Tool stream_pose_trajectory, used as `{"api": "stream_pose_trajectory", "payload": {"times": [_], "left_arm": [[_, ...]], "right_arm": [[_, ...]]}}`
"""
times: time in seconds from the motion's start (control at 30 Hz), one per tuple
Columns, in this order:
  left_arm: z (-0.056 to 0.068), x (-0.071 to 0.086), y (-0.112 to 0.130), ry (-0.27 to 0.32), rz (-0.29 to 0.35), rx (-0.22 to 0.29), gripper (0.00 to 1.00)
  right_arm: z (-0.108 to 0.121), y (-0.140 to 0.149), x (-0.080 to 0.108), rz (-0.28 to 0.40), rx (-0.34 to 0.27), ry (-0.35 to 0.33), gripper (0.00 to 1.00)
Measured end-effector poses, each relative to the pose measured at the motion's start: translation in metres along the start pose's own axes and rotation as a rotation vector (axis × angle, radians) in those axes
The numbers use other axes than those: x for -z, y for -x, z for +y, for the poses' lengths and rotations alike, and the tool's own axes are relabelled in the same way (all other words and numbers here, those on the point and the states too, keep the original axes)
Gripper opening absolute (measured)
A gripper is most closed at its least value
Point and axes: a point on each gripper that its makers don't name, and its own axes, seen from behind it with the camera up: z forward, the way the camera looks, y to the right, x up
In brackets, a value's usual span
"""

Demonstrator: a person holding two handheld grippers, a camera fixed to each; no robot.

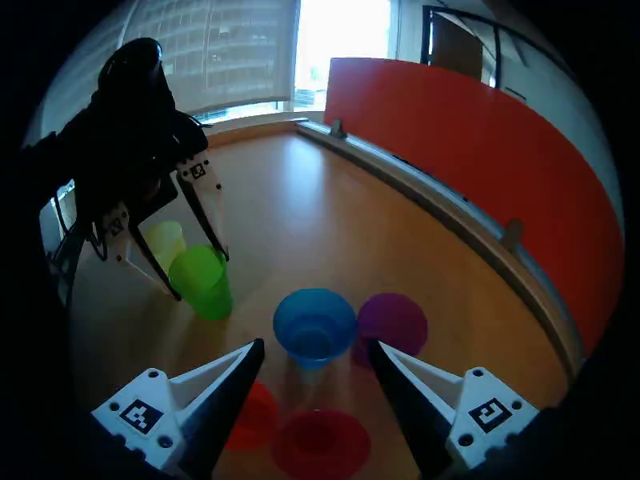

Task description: Pour water

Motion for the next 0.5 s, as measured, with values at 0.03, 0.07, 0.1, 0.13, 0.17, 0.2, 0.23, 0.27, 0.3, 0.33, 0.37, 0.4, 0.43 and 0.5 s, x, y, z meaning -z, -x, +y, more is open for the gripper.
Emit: {"api": "stream_pose_trajectory", "payload": {"times": [0.03, 0.07, 0.1, 0.13, 0.17, 0.2, 0.23, 0.27, 0.3, 0.33, 0.37, 0.4, 0.43, 0.5], "left_arm": [[-0.001, 0.000, 0.000, -0.003, 0.002, -0.001, 0.89], [-0.001, 0.001, 0.000, -0.005, 0.003, -0.001, 0.89], [-0.001, 0.001, -0.001, -0.007, 0.005, -0.002, 0.89], [-0.002, 0.002, -0.001, -0.009, 0.007, -0.003, 0.89], [-0.002, 0.003, -0.002, -0.010, 0.009, -0.004, 0.89], [-0.002, 0.004, -0.002, -0.011, 0.013, -0.004, 0.89], [-0.002, 0.005, -0.003, -0.013, 0.017, -0.003, 0.89], [-0.003, 0.006, -0.004, -0.014, 0.020, -0.002, 0.89], [-0.003, 0.007, -0.005, -0.016, 0.024, -0.002, 0.89], [-0.004, 0.008, -0.006, -0.019, 0.028, -0.001, 0.89], [-0.004, 0.009, -0.007, -0.021, 0.032, 0.000, 0.89], [-0.005, 0.010, -0.007, -0.023, 0.035, 0.001, 0.89], [-0.005, 0.011, -0.008, -0.026, 0.039, 0.002, 0.89], [-0.006, 0.013, -0.009, -0.031, 0.045, 0.004, 0.89]], "right_arm": [[0.000, 0.000, 0.000, -0.002, 0.000, 0.000, 1.00], [0.000, 0.000, 0.000, -0.004, 0.001, 0.000, 1.00], [0.000, 0.001, 0.000, -0.007, 0.000, 0.000, 1.00], [0.000, 0.002, -0.001, -0.010, 0.000, 0.000, 1.00], [0.000, 0.002, -0.001, -0.014, 0.000, 0.000, 1.00], [0.000, 0.002, -0.001, -0.015, -0.001, 0.000, 1.00], [0.000, 0.002, -0.001, -0.017, -0.002, 0.000, 1.00], [0.000, 0.002, -0.002, -0.018, -0.002, 0.000, 1.00], [0.001, 0.001, -0.002, -0.019, -0.003, 0.000, 1.00], [0.001, 0.001, -0.003, -0.019, -0.004, 0.001, 1.00], [0.002, 0.000, -0.003, -0.019, -0.005, 0.002, 1.00], [0.002, -0.001, -0.003, -0.019, -0.006, 0.002, 1.00], [0.002, -0.001, -0.004, -0.020, -0.007, 0.001, 1.00], [0.001, -0.002, -0.004, -0.022, -0.008, -0.002, 1.00]]}}
